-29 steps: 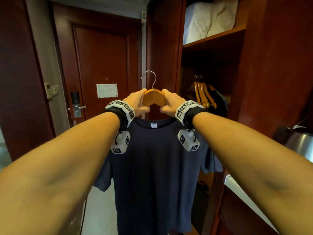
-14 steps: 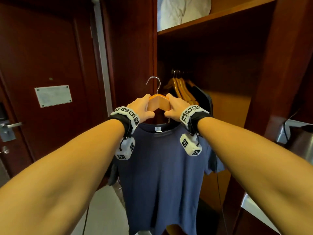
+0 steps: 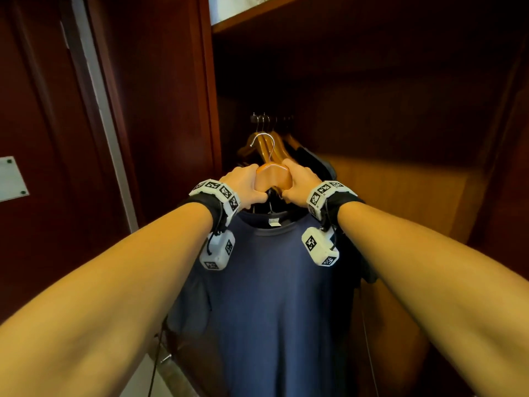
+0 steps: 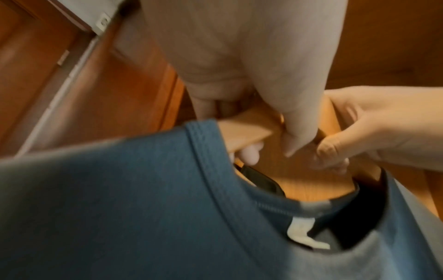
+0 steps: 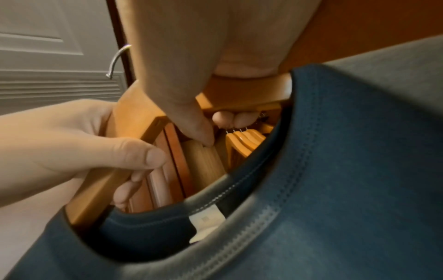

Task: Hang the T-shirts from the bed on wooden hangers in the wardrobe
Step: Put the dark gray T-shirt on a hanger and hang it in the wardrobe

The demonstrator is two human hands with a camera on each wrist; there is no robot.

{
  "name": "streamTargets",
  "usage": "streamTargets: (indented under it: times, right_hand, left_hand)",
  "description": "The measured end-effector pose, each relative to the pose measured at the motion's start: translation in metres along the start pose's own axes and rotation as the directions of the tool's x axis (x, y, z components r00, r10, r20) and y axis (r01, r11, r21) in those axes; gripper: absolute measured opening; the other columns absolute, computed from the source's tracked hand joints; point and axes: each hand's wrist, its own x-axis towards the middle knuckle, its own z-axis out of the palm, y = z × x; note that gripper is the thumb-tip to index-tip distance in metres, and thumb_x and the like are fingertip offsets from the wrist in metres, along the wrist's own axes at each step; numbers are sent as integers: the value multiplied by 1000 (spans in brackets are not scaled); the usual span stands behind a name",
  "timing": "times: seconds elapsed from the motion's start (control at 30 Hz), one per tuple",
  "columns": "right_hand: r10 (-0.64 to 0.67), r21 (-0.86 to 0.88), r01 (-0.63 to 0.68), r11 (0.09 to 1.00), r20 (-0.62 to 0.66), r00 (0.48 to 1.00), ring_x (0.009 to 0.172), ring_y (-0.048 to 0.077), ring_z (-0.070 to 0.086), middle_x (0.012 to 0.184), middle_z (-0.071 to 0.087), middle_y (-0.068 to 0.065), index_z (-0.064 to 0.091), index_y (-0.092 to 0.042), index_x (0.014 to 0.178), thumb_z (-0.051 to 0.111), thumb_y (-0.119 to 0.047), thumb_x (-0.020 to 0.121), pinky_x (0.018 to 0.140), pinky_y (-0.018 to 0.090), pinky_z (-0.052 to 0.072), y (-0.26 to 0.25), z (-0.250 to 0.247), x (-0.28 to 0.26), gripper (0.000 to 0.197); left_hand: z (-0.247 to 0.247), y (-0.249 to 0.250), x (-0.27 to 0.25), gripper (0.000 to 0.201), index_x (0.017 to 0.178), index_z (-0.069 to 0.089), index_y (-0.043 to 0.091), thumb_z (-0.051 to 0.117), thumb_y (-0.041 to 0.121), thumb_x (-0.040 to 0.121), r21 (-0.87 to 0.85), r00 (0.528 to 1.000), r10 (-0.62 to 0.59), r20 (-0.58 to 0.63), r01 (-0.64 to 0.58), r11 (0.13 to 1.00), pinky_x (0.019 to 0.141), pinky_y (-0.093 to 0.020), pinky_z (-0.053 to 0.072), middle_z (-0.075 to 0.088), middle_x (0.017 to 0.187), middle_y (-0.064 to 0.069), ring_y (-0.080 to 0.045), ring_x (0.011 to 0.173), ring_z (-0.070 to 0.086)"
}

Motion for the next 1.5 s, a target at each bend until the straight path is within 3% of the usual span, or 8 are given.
streamTargets:
  times: [0.2,0.43,0.57,0.7,0.87,1.03,1.2,1.5]
  right_hand:
    - [100,-1,-100,995,4,995,83,29,66,92,66,5,48,-34,96,75,-20,75,77,48,58,51,2,37,37]
    - [244,-93,-242,966,8,970,83,34,65,93,66,11,56,-16,104,67,-1,77,76,48,57,109,-9,60,33]
    - [316,-150,-312,938,-2,949,79,29,66,86,65,7,54,-23,87,67,4,77,66,39,56,140,-15,70,32]
    - [402,-242,-390,888,1,915,79,28,65,80,61,2,50,-26,76,68,5,76,64,33,50,164,-20,81,36]
    - [509,-312,-484,817,-1,861,85,25,63,85,60,1,53,-21,85,72,4,78,74,37,51,181,-24,94,32]
    - [601,-325,-583,744,-54,797,93,24,62,98,62,3,58,-19,106,75,-1,80,84,37,52,198,-26,93,36]
    - [635,-340,-614,713,-59,770,96,22,60,106,63,3,59,-16,116,79,-8,80,82,33,48,213,-25,97,42]
    - [631,-383,-583,716,-1,776,103,27,63,113,66,6,57,-17,120,84,-16,76,91,40,52,216,-23,131,51]
  left_hand:
    - [33,0,72,47,100,53,26,76,55,72,-18,989,113,96,-111,994,70,-31,49,61,90,6,-14,79,60]
    - [61,2,147,42,100,62,12,77,45,78,-212,952,164,258,-110,971,67,-41,63,69,100,-11,-25,90,68]
    - [69,1,194,31,84,61,17,72,46,83,-288,966,208,155,-157,945,65,-37,59,67,82,-6,-20,78,65]
    - [80,4,238,23,84,60,21,64,42,90,-207,962,251,110,-225,952,57,-28,37,56,72,5,-17,74,56]
    - [103,10,288,35,123,64,15,51,39,99,-204,944,265,196,-225,953,93,-36,45,64,120,-6,-26,114,58]
    - [123,20,316,43,140,51,9,38,31,105,-138,907,267,325,-234,962,106,-34,34,48,147,-12,-29,132,46]
    - [136,20,329,43,144,45,7,28,26,108,-8,895,214,392,-229,973,108,-38,37,48,146,-14,-31,130,48]
    - [127,15,343,44,128,58,2,45,34,102,170,889,141,435,-235,957,95,-37,44,62,126,-17,-33,113,59]
